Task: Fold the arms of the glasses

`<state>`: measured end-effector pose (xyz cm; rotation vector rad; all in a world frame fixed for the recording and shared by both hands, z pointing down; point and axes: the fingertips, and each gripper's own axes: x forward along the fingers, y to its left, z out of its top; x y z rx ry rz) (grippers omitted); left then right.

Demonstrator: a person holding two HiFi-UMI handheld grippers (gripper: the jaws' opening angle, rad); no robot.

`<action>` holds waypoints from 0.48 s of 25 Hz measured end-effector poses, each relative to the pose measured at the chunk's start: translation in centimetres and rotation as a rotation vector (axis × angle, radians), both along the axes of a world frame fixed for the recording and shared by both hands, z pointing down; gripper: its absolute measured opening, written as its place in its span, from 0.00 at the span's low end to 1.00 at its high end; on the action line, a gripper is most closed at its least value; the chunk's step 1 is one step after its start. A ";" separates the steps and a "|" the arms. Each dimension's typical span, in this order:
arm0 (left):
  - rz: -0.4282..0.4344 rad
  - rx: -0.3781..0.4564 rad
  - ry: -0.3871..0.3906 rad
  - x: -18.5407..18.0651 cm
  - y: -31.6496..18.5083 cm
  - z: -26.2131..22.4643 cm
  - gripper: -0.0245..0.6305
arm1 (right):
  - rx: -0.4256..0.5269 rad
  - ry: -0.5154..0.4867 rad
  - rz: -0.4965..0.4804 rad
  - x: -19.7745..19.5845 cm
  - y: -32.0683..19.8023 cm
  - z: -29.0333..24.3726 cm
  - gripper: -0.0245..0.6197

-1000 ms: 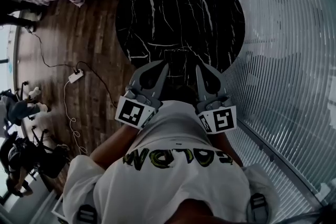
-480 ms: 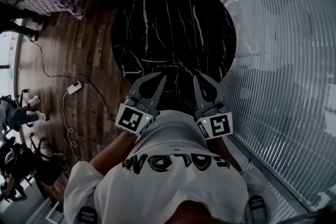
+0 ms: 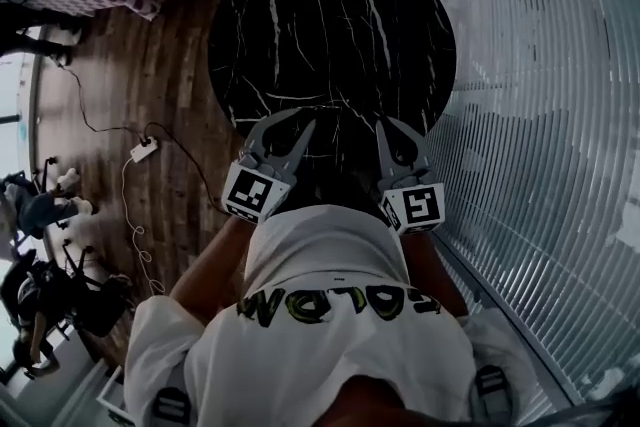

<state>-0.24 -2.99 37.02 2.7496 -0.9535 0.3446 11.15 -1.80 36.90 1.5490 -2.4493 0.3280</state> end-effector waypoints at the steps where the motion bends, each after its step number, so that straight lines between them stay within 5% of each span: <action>1: 0.013 -0.010 -0.032 -0.1 -0.4 1.3 0.14 | -0.032 0.024 -0.003 0.2 -0.1 1.4 0.04; 12: 0.221 -0.127 -0.385 -1.6 -2.0 20.1 0.21 | -0.361 0.179 -0.067 -0.5 0.4 19.4 0.04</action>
